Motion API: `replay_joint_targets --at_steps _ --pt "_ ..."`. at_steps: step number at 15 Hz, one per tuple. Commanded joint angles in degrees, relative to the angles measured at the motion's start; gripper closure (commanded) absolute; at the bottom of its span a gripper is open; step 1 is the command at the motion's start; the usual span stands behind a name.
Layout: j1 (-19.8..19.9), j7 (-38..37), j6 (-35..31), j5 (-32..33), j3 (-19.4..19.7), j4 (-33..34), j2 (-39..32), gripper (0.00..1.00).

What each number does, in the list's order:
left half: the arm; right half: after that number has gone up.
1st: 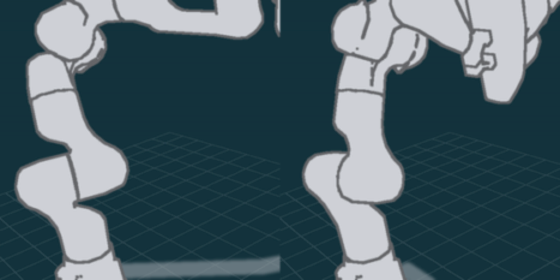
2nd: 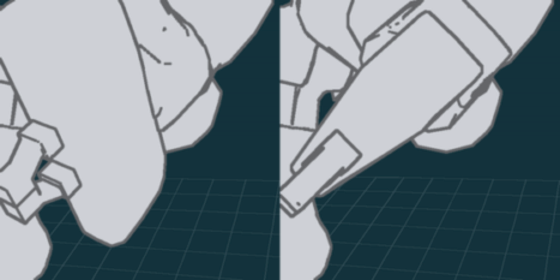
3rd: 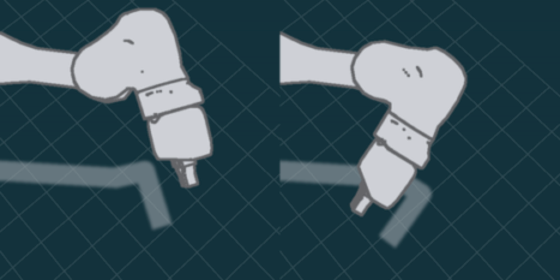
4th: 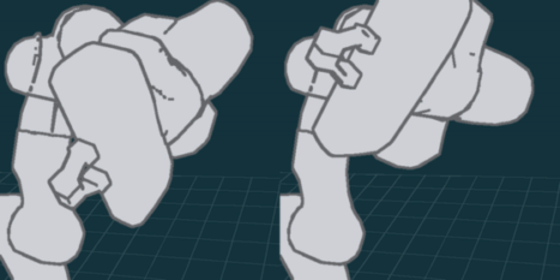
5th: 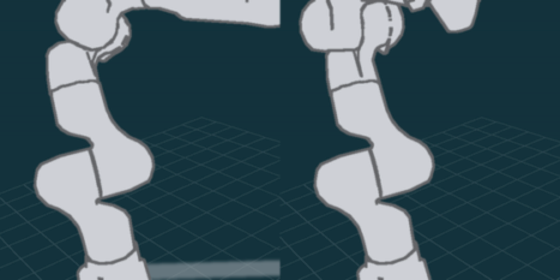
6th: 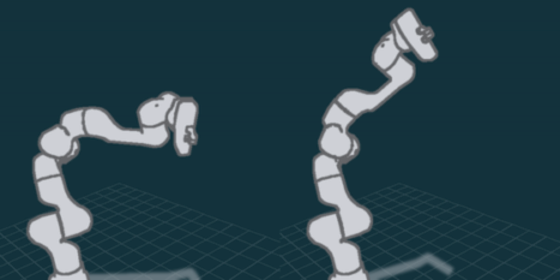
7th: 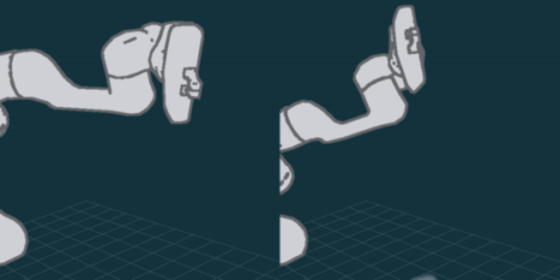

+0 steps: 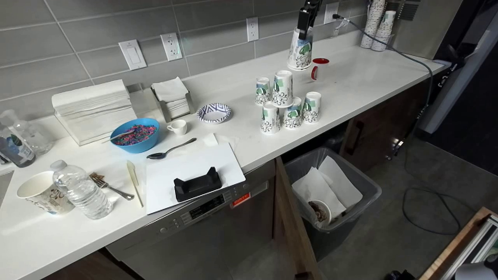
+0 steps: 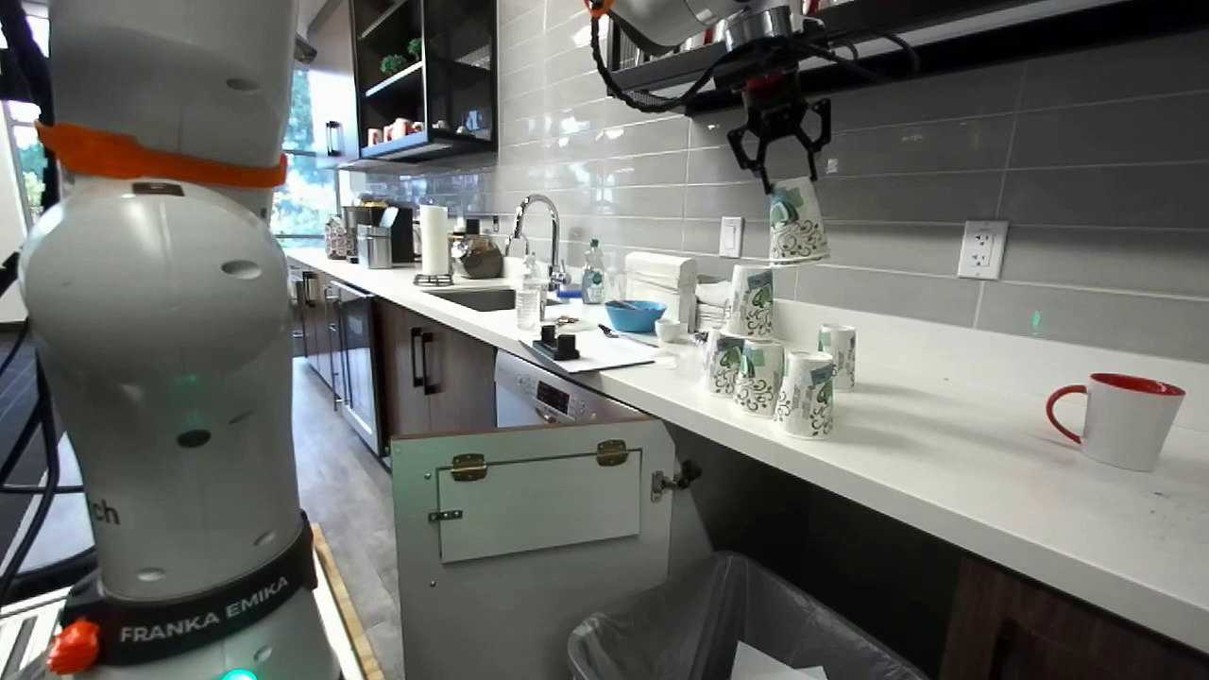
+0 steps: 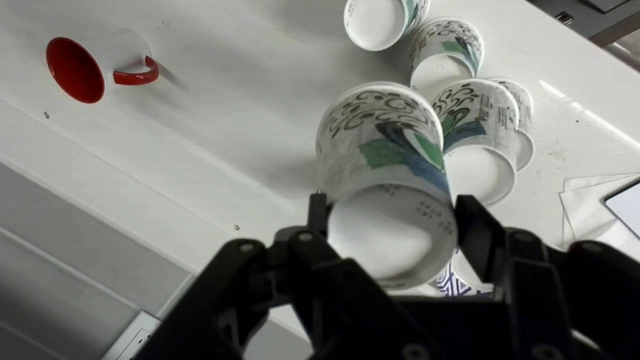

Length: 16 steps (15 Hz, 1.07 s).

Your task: Stack all the cups that are in a built tower together

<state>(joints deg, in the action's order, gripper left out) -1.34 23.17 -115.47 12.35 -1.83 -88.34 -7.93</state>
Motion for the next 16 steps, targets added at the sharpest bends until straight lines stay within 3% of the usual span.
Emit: replay_joint_targets --at_steps 1,16 --pt "-0.97 -0.10 1.07 1.20 -0.78 0.80 0.81 0.61" --pt "-1.87 4.92 6.32 -2.63 -2.91 7.96 -5.19 0.61"
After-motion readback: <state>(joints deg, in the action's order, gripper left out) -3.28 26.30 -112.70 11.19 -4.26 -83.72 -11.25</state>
